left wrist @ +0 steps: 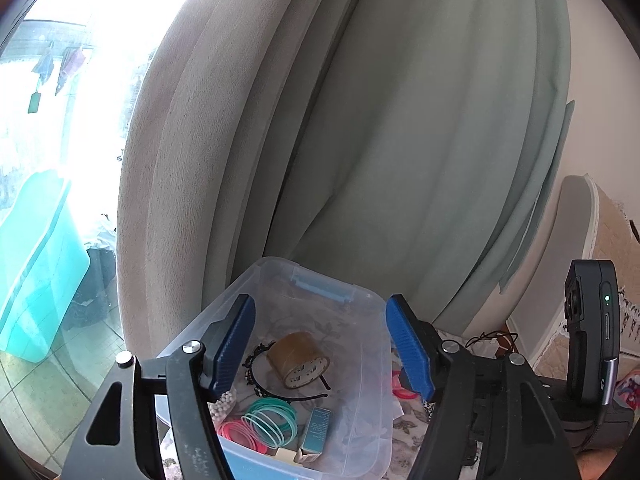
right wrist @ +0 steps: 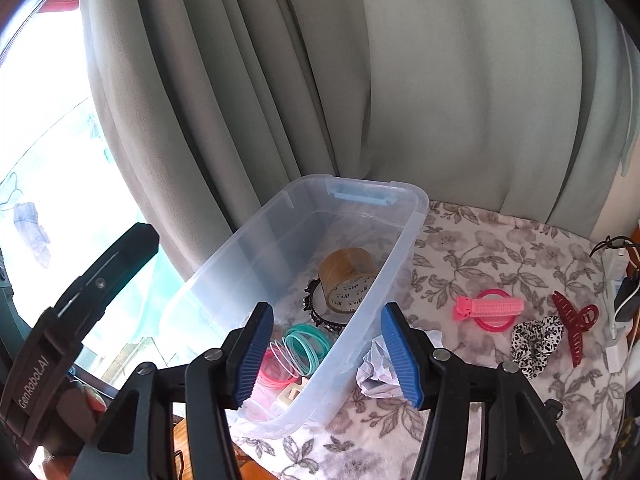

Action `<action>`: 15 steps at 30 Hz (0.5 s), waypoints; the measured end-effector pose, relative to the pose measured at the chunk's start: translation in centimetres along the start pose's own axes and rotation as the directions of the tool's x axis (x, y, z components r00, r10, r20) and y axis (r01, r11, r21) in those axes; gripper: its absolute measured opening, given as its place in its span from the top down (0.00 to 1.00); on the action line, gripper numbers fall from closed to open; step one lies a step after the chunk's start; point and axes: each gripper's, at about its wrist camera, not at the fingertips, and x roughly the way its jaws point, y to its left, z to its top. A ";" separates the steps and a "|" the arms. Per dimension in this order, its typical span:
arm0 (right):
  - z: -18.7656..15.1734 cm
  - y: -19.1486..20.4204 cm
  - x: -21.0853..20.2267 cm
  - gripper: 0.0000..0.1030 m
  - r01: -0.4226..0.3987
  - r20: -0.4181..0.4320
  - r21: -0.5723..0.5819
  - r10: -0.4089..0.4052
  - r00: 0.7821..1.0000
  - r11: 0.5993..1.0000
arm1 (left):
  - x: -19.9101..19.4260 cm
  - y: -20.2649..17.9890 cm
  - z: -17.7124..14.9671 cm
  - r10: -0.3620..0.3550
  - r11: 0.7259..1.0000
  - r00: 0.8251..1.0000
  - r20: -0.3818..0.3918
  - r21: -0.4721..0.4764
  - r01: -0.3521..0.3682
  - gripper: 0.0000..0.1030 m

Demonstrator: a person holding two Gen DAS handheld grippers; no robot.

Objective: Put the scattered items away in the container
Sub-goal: 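Move both open tools back toward the remaining items on the bed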

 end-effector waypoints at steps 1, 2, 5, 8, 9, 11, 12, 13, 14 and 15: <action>-0.1 -0.1 -0.3 0.36 -0.001 0.006 0.001 0.001 1.000 1.000 | -0.1 -0.2 0.0 -0.003 1.000 1.000 0.004 0.003 0.003 0.33; -0.2 -0.2 -0.6 0.34 0.000 0.011 0.002 0.000 1.000 1.000 | -0.2 -0.4 0.0 -0.008 1.000 1.000 0.007 0.005 0.008 0.33; -0.3 -0.6 -1.4 0.32 0.010 0.020 0.016 -0.010 1.000 1.000 | -0.7 -1.1 0.0 -0.012 1.000 1.000 0.022 0.020 0.012 0.33; -0.4 -1.3 -2.4 0.32 0.014 0.031 0.045 -0.015 0.999 0.999 | -1.1 -2.0 0.0 -0.009 0.999 0.999 0.037 0.039 0.007 0.33; -0.5 -1.5 -2.7 0.32 0.019 0.036 0.050 -0.021 0.999 0.999 | -1.3 -2.2 -0.1 -0.011 0.999 0.999 0.036 0.043 0.009 0.33; -0.6 -1.9 -3.3 0.32 0.024 0.042 0.058 -0.027 0.999 0.998 | -1.3 -2.6 -0.2 -0.022 0.999 0.999 0.024 0.040 0.021 0.32; -0.6 -2.1 -3.7 0.32 0.023 0.047 0.064 -0.026 0.999 0.998 | -1.4 -2.6 -0.2 -0.029 0.999 0.999 0.015 0.038 0.028 0.32; -0.7 -2.4 -4.0 0.32 0.021 0.055 0.068 -0.025 0.998 0.997 | -1.6 -2.4 -0.2 -0.036 0.999 0.999 0.006 0.038 0.036 0.32; -0.9 -2.6 -4.4 0.32 0.019 0.067 0.074 -0.024 0.997 0.997 | -1.8 -2.3 -0.2 -0.043 0.998 0.999 -0.003 0.037 0.043 0.32; -1.0 -2.9 -4.8 0.32 0.018 0.077 0.081 -0.024 0.997 0.997 | -1.9 -2.6 -0.2 -0.050 0.998 0.999 -0.008 0.043 0.050 0.32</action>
